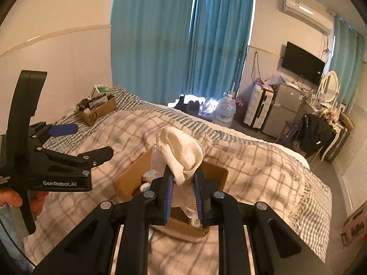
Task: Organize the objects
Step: 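Drop the white cloth into the box with the right tool, then grasp the white earbuds case beside the box with the left tool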
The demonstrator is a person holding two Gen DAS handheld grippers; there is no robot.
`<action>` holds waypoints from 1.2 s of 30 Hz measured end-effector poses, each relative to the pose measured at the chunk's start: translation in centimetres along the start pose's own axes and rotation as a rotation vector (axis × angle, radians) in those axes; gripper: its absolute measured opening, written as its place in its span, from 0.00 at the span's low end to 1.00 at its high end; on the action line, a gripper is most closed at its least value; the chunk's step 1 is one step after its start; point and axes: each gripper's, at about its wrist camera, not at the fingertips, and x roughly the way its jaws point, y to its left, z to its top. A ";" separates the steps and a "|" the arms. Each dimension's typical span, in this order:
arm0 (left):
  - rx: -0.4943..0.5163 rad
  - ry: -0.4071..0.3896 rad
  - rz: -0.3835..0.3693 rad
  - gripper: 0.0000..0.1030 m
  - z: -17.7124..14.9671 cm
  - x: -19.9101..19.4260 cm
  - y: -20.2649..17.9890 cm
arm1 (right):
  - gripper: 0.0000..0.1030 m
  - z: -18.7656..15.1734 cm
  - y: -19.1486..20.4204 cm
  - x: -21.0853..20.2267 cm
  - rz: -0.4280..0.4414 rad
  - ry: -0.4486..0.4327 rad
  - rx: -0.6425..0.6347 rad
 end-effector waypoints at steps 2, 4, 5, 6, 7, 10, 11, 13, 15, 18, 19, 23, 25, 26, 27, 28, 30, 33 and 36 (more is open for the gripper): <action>0.011 0.005 0.000 1.00 0.7 1.7 -0.4 | 0.16 0.5 -0.7 1.5 -0.007 0.016 0.008; 0.014 0.023 -0.001 1.00 0.8 3.4 -0.7 | 0.16 0.8 -1.2 4.1 -0.008 0.045 0.018; 0.013 0.035 -0.004 1.00 0.7 4.4 -0.8 | 0.16 0.6 -1.5 5.2 -0.006 0.060 0.022; 0.012 0.053 -0.009 1.00 0.5 5.6 -1.1 | 0.16 0.6 -1.7 6.4 -0.004 0.077 0.025; 0.012 0.067 -0.012 1.00 0.3 6.6 -1.1 | 0.16 0.4 -1.9 8.0 -0.004 0.101 0.031; 0.009 0.107 -0.011 1.00 -0.5 9.2 -1.2 | 0.16 -0.7 -2.6 11.1 0.002 0.146 0.043; 0.009 0.119 -0.012 1.00 -0.8 9.9 -1.3 | 0.16 -1.2 -3.0 12.1 0.004 0.159 0.046; 0.008 0.140 -0.015 1.00 -1.3 11.0 -1.1 | 0.16 -1.9 -3.1 13.5 0.011 0.177 0.046; 0.005 0.149 -0.010 1.00 -1.7 11.5 -0.9 | 0.16 -2.3 -3.3 14.6 0.024 0.189 0.055; -0.006 0.155 -0.002 1.00 -1.9 11.7 -0.5 | 0.17 -2.7 -3.5 15.1 0.009 0.186 0.071; -0.009 0.156 -0.001 1.00 -1.9 11.5 -0.5 | 0.29 -2.8 -3.5 15.2 0.003 0.190 0.072; -0.023 0.143 0.005 1.00 -1.7 10.0 -0.4 | 0.67 -2.4 -3.4 13.3 -0.030 0.160 0.078; -0.019 0.129 0.006 1.00 -1.8 8.6 -0.7 | 0.67 -2.3 -3.6 11.6 -0.038 0.146 0.083; -0.017 0.121 0.006 1.00 -1.8 7.9 -1.0 | 0.67 -2.3 -3.7 10.7 -0.046 0.140 0.084; -0.013 0.112 0.006 1.00 -2.0 7.0 -1.2 | 0.67 -2.4 -3.8 9.4 -0.058 0.128 0.081; -0.011 0.106 0.007 1.00 -2.1 6.4 -1.4 | 0.69 -2.5 -3.8 8.5 -0.067 0.121 0.079; -0.018 0.095 0.007 1.00 -2.9 4.9 -2.0 | 0.73 -3.2 -4.0 6.1 -0.097 0.105 0.076; -0.033 0.096 -0.004 1.00 -4.4 3.3 -3.1 | 0.76 -4.9 -4.1 3.5 -0.134 0.101 0.078; -0.035 0.112 -0.028 1.00 -6.4 2.5 -4.3 | 0.77 -7.5 -4.2 1.8 -0.164 0.114 0.081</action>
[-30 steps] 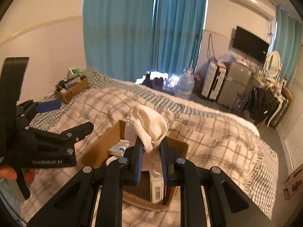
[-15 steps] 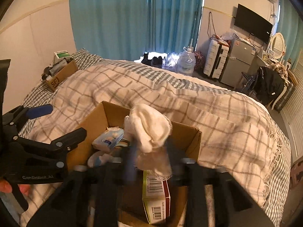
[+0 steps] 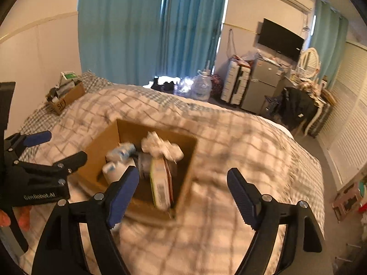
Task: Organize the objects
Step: 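Grasp the white earbuds case beside the box with the left tool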
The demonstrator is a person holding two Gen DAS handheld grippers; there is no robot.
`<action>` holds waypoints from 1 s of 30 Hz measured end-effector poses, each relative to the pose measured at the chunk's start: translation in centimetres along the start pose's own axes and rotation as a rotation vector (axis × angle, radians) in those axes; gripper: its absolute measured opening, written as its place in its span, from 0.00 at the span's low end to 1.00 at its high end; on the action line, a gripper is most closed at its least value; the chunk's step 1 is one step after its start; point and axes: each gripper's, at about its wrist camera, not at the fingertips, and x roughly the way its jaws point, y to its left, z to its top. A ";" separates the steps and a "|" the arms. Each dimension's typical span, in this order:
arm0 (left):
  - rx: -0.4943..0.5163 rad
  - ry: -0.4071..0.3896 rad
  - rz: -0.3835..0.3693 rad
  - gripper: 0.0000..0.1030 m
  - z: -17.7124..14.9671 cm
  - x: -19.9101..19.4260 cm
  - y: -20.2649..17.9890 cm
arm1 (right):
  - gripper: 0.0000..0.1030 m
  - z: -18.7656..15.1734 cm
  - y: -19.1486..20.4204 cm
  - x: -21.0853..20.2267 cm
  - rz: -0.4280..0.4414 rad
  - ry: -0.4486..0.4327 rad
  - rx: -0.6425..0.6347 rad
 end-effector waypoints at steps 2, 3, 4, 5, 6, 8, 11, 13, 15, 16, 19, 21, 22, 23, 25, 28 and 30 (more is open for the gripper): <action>0.007 0.019 -0.006 1.00 -1.2 0.2 -0.8 | 0.77 -2.0 -0.2 -0.2 -0.006 0.019 -0.005; 0.012 0.030 -0.006 1.00 -1.9 0.5 -1.2 | 0.77 -2.8 -0.2 -0.1 -0.007 0.026 -0.005; 0.016 0.039 -0.004 1.00 -2.4 0.7 -1.5 | 0.77 -3.8 -0.2 0.2 -0.009 0.036 -0.002; 0.020 0.049 0.000 1.00 -2.9 1.0 -1.8 | 0.77 -4.4 -0.3 0.4 -0.012 0.043 0.000; 0.024 0.060 -0.002 1.00 -3.7 1.4 -2.1 | 0.77 -5.1 -0.3 0.8 -0.016 0.053 0.005; 0.023 0.069 -0.011 1.00 -4.8 1.9 -2.5 | 0.77 -6.3 -0.3 1.9 -0.018 0.080 0.007; 0.024 0.095 -0.015 1.00 -6.3 3.1 -2.6 | 0.77 -7.7 -0.2 3.4 0.004 0.108 0.011; 0.036 0.110 0.015 1.00 -7.0 4.1 -2.6 | 0.77 -8.5 -0.1 4.3 0.015 0.125 0.008; 0.052 0.131 0.040 0.99 -7.9 5.2 -2.7 | 0.77 -9.1 0.0 5.3 0.031 0.146 0.017; 0.058 0.139 0.049 0.98 -8.4 5.7 -2.8 | 0.77 -9.3 -0.1 5.6 0.039 0.155 0.025; 0.116 0.190 0.065 0.91 -10.1 7.5 -3.4 | 0.77 -9.9 -0.6 6.3 0.061 0.170 0.053; 0.151 0.234 0.061 0.82 -11.1 8.8 -3.9 | 0.77 -10.0 -0.9 6.4 0.069 0.172 0.063; 0.162 0.248 0.063 0.81 -11.5 9.3 -4.0 | 0.77 -10.1 -1.0 6.4 0.074 0.172 0.069; 0.173 0.256 0.069 0.81 -11.8 9.7 -4.2 | 0.77 -10.1 -1.0 6.4 0.076 0.172 0.072; 0.193 0.262 0.061 0.81 -11.9 10.5 -4.7 | 0.77 -10.1 -0.9 6.5 0.076 0.173 0.075; 0.206 0.260 0.039 0.81 -11.6 11.3 -5.2 | 0.77 -10.2 -0.7 6.6 0.071 0.180 0.071; 0.210 0.283 0.020 0.65 -11.7 12.1 -5.3 | 0.77 -10.3 -0.7 6.6 0.069 0.179 0.072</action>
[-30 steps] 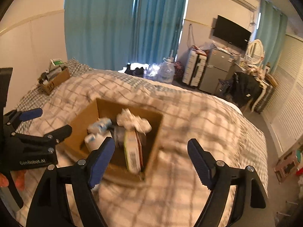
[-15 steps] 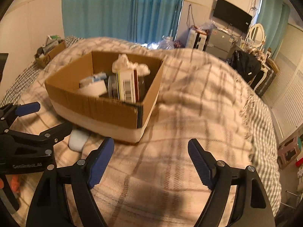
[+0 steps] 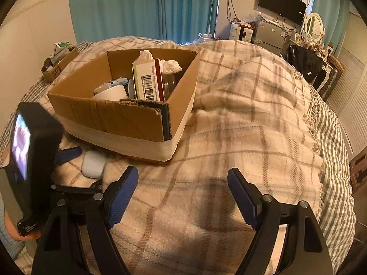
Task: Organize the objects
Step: 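Grasp the white earbuds case beside the box with the left tool, then lower the earbuds case into the box and open the left tool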
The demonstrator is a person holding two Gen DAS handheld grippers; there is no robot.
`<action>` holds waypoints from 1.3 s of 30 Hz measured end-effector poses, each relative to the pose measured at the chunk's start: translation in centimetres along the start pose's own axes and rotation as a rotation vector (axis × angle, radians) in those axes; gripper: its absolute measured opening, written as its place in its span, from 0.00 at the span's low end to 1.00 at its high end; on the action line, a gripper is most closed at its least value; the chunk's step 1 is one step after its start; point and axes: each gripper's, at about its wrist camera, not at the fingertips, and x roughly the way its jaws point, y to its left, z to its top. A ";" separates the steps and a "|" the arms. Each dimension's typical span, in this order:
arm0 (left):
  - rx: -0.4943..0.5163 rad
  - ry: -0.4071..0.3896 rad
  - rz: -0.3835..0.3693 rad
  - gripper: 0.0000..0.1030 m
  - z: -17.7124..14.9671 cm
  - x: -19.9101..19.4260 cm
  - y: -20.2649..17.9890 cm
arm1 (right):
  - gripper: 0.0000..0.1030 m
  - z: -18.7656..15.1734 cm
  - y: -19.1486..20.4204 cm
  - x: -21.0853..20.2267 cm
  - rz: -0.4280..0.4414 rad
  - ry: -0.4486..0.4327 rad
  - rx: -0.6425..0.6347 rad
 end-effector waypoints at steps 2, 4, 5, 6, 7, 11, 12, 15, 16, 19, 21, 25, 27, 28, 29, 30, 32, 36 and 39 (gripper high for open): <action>0.004 0.009 -0.006 0.56 -0.2 0.0 0.0 | 0.77 0.0 0.0 -0.1 -0.004 -0.002 0.003; 0.011 0.006 -0.009 0.56 -0.5 -0.4 0.0 | 0.77 -0.1 0.0 -0.3 -0.011 -0.004 0.002; 0.013 0.006 -0.014 0.56 -0.7 -0.7 0.0 | 0.77 -0.1 0.0 -0.4 -0.016 -0.003 0.001; 0.014 0.007 -0.018 0.56 -0.9 -0.9 0.0 | 0.77 -0.2 0.1 -0.5 -0.021 -0.003 -0.001; 0.015 0.008 -0.021 0.56 -1.1 -1.3 0.0 | 0.77 -0.2 0.2 -0.7 -0.024 -0.004 -0.003; 0.011 -0.008 -0.039 0.56 -2.1 -3.6 0.5 | 0.77 -0.4 0.6 -2.0 -0.032 -0.019 -0.007; 0.008 -0.017 -0.046 0.56 -2.3 -4.3 0.7 | 0.77 -0.4 0.6 -2.3 -0.033 -0.024 -0.007; -0.002 -0.068 -0.071 0.56 -2.9 -7.4 1.2 | 0.77 -0.3 1.1 -3.7 -0.038 -0.048 -0.008; -0.004 -0.085 -0.076 0.56 -2.9 -8.3 1.3 | 0.77 -0.1 1.3 -4.3 -0.037 -0.059 -0.013; -0.018 -0.155 -0.082 0.56 -2.5 -11.6 2.1 | 0.77 1.0 2.0 -6.6 -0.047 -0.106 -0.035; -0.026 -0.202 -0.089 0.56 -1.3 -13.6 3.1 | 0.77 1.8 2.5 -7.8 -0.047 -0.132 -0.051; -0.046 -0.296 -0.109 0.56 2.4 -17.0 5.6 | 0.77 4.5 3.3 -10.3 -0.039 -0.194 -0.082; -0.058 -0.332 -0.107 0.56 4.9 -18.2 6.5 | 0.78 6.0 3.6 -11.0 -0.036 -0.220 -0.098; -0.059 -0.346 -0.099 0.56 5.9 -18.5 6.8 | 0.78 6.8 3.7 -11.3 -0.035 -0.230 -0.102; -0.055 -0.361 -0.085 0.56 7.0 -18.8 7.1 | 0.78 7.6 3.8 -11.4 -0.033 -0.238 -0.106; -0.052 -0.374 -0.073 0.56 7.7 -18.9 7.2 | 0.78 8.4 3.7 -11.3 -0.031 -0.244 -0.108; -0.048 -0.387 -0.069 0.56 9.3 -18.8 7.5 | 0.78 10.2 3.6 -10.8 -0.027 -0.246 -0.107; -0.042 -0.375 -0.092 0.56 12.9 -16.7 7.9 | 0.78 13.2 3.3 -8.8 -0.033 -0.227 -0.105; -0.032 -0.342 -0.088 0.56 14.7 -13.9 8.1 | 0.78 14.8 2.7 -6.3 -0.023 -0.201 -0.089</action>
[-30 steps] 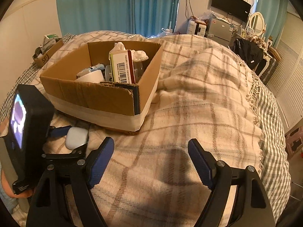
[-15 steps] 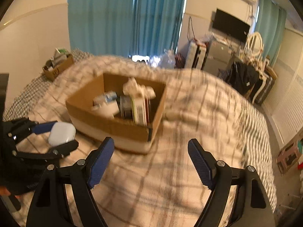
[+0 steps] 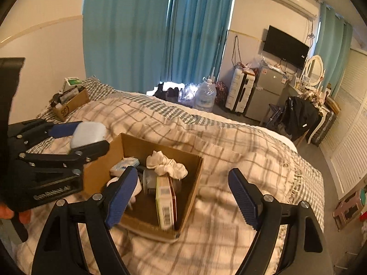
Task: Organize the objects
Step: 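Lower the earbuds case into the box and open the left tool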
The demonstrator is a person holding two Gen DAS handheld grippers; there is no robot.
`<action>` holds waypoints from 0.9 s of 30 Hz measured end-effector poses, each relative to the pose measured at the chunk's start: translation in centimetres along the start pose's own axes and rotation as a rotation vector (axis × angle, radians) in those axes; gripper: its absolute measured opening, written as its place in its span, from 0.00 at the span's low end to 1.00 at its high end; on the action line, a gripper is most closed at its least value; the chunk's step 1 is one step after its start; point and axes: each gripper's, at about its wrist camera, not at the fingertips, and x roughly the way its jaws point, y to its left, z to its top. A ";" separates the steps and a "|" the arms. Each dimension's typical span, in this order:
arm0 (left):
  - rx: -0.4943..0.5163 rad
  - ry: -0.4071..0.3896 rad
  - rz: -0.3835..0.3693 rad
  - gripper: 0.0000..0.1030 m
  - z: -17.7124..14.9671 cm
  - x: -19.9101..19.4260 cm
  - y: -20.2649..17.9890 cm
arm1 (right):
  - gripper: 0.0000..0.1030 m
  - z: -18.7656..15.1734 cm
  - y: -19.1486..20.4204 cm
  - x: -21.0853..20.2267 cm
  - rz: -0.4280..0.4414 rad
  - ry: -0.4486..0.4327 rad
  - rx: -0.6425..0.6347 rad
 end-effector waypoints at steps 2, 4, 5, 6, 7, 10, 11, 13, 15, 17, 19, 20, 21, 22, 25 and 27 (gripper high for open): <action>-0.006 0.040 -0.010 0.56 -0.5 2.4 0.1 | 0.78 0.1 -0.5 1.7 -0.002 0.017 0.012; -0.016 0.089 -0.018 0.56 -1.1 4.9 0.5 | 0.78 -0.1 -0.9 3.9 -0.004 0.044 0.022; -0.020 0.104 -0.016 0.56 -1.5 5.9 0.8 | 0.78 -0.1 -1.1 4.5 -0.005 0.053 0.027; -0.016 0.124 -0.015 0.56 -2.0 7.0 0.9 | 0.78 -0.3 -1.3 5.4 -0.006 0.065 0.030; -0.014 0.137 -0.017 0.56 -2.3 7.6 0.9 | 0.78 -0.4 -1.5 6.2 -0.006 0.079 0.032; -0.022 0.167 -0.033 0.58 -3.0 8.8 1.3 | 0.79 -0.8 -1.7 7.7 -0.008 0.103 0.038; -0.024 0.165 -0.035 0.61 -3.1 8.8 1.2 | 0.79 -0.9 -1.9 8.0 -0.007 0.107 0.040; -0.024 0.151 -0.019 0.73 -2.9 8.3 1.4 | 0.79 -0.9 -1.9 7.9 -0.012 0.110 0.046; -0.017 0.121 0.001 0.82 -2.4 6.9 1.4 | 0.79 -0.9 -1.9 7.3 -0.019 0.101 0.048; -0.007 0.098 0.014 0.82 -1.9 5.5 1.4 | 0.79 -0.6 -1.8 5.9 -0.029 0.085 0.051; 0.002 0.071 0.038 0.83 -1.2 3.6 1.4 | 0.82 -0.2 -1.9 3.9 -0.037 0.058 0.059; 0.006 0.055 0.050 0.86 -1.0 2.5 1.4 | 0.84 0.1 -1.9 2.7 -0.041 0.041 0.066; 0.009 0.034 0.062 0.92 -0.7 1.3 1.3 | 0.85 0.3 -1.9 1.5 -0.045 0.024 0.070; 0.009 0.000 0.073 0.95 -0.5 -0.2 1.3 | 0.87 0.5 -2.0 0.1 -0.050 0.006 0.074; 0.001 -0.092 0.084 1.00 0.1 -4.3 1.1 | 0.91 1.0 -1.9 -4.0 -0.082 -0.047 0.077; 0.007 -0.126 0.087 1.00 0.4 -6.9 0.9 | 0.94 1.2 -1.9 -6.8 -0.118 -0.086 0.084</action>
